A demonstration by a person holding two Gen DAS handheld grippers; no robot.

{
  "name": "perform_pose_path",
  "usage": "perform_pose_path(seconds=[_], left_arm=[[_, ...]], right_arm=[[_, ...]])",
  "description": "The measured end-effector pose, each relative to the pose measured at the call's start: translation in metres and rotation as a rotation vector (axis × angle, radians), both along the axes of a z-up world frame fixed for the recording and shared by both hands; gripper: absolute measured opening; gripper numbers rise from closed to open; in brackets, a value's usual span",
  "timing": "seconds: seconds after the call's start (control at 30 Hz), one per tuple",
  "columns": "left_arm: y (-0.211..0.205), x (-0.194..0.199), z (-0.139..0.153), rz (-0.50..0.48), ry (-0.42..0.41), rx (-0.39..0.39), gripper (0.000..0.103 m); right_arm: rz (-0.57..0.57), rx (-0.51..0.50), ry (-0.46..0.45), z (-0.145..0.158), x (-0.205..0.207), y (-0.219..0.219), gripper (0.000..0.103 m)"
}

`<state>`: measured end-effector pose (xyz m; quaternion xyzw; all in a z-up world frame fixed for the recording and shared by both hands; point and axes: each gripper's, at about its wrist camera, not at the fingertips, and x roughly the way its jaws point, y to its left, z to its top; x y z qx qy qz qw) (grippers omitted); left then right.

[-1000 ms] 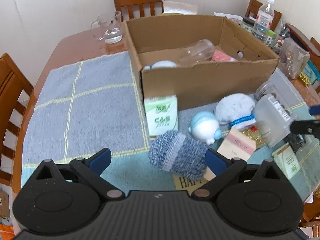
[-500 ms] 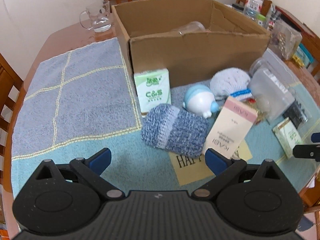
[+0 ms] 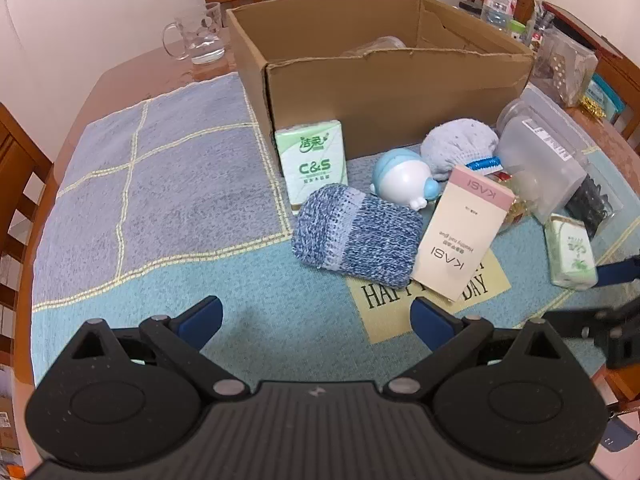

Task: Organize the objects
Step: 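Grasp the grey-blue sock with the left tool while the right tool grasps the C&S pack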

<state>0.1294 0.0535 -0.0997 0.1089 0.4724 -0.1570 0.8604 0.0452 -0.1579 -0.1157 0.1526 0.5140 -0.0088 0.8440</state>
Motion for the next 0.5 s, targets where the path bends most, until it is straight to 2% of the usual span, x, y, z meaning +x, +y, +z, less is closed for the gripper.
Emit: perform_pose_path(seconds=[0.1, 0.3, 0.5], left_arm=[[0.001, 0.0, 0.0, -0.003, 0.001, -0.002, 0.1], [-0.001, 0.004, 0.0, -0.022, -0.002, -0.012, 0.1], [-0.005, 0.014, 0.002, -0.041, -0.007, -0.026, 0.1]], right_arm=[[0.051, 0.02, -0.001, 0.003, 0.001, 0.009, 0.103], [0.12, -0.129, -0.055, 0.024, 0.006, 0.014, 0.103], [0.179, -0.174, -0.048, 0.014, 0.031, 0.003, 0.103]])
